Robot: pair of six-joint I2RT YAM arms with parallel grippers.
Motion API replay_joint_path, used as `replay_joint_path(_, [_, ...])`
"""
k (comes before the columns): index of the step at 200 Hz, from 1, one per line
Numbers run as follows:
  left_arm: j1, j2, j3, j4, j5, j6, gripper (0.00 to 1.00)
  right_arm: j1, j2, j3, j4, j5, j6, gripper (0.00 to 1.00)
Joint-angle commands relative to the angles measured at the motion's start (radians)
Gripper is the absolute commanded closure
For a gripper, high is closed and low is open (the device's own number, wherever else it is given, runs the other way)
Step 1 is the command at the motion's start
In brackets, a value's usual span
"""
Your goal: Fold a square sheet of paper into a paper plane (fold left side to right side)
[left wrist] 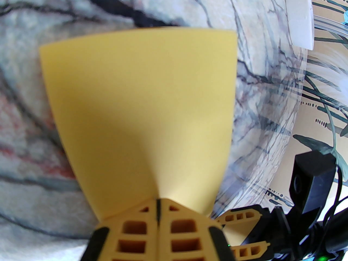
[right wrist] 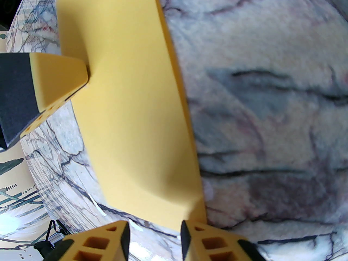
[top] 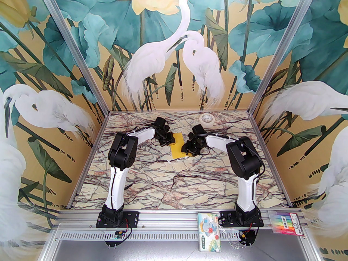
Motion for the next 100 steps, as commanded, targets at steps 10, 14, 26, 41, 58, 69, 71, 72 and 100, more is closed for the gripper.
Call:
replay_joint_path(10, [-0.002, 0.0, -0.033, -0.026, -0.041, 0.019, 1.0, 0.005, -0.006, 0.034, -0.057, 0.074, -0.028, 0.64])
replay_joint_path(14, [-0.001, -0.008, -0.03, -0.023, -0.037, 0.018, 1.0, 0.004, -0.005, 0.036, -0.063, 0.078, -0.032, 0.64])
replay_joint_path(26, [0.004, -0.029, -0.021, -0.013, -0.022, 0.011, 1.0, 0.006, -0.007, 0.04, -0.075, 0.09, -0.038, 0.64])
replay_joint_path(41, [0.015, -0.052, -0.001, -0.008, -0.003, 0.007, 0.99, 0.007, -0.008, 0.036, -0.08, 0.098, -0.04, 0.62])
replay_joint_path(58, [0.031, -0.065, 0.021, -0.004, 0.002, 0.012, 0.97, 0.006, -0.008, 0.035, -0.084, 0.101, -0.041, 0.62])
replay_joint_path(69, [0.048, -0.057, 0.038, -0.006, 0.003, 0.015, 0.97, 0.007, -0.008, 0.035, -0.085, 0.104, -0.042, 0.62])
replay_joint_path(71, [0.052, -0.055, 0.04, -0.006, 0.006, 0.017, 0.97, 0.007, -0.008, 0.035, -0.084, 0.104, -0.043, 0.62])
replay_joint_path(72, [0.053, -0.053, 0.041, -0.006, 0.007, 0.017, 0.97, 0.007, -0.008, 0.035, -0.085, 0.104, -0.042, 0.62])
replay_joint_path(100, [0.084, 0.004, 0.09, -0.022, 0.02, 0.031, 0.97, 0.006, -0.005, 0.042, -0.091, 0.109, -0.043, 0.61])
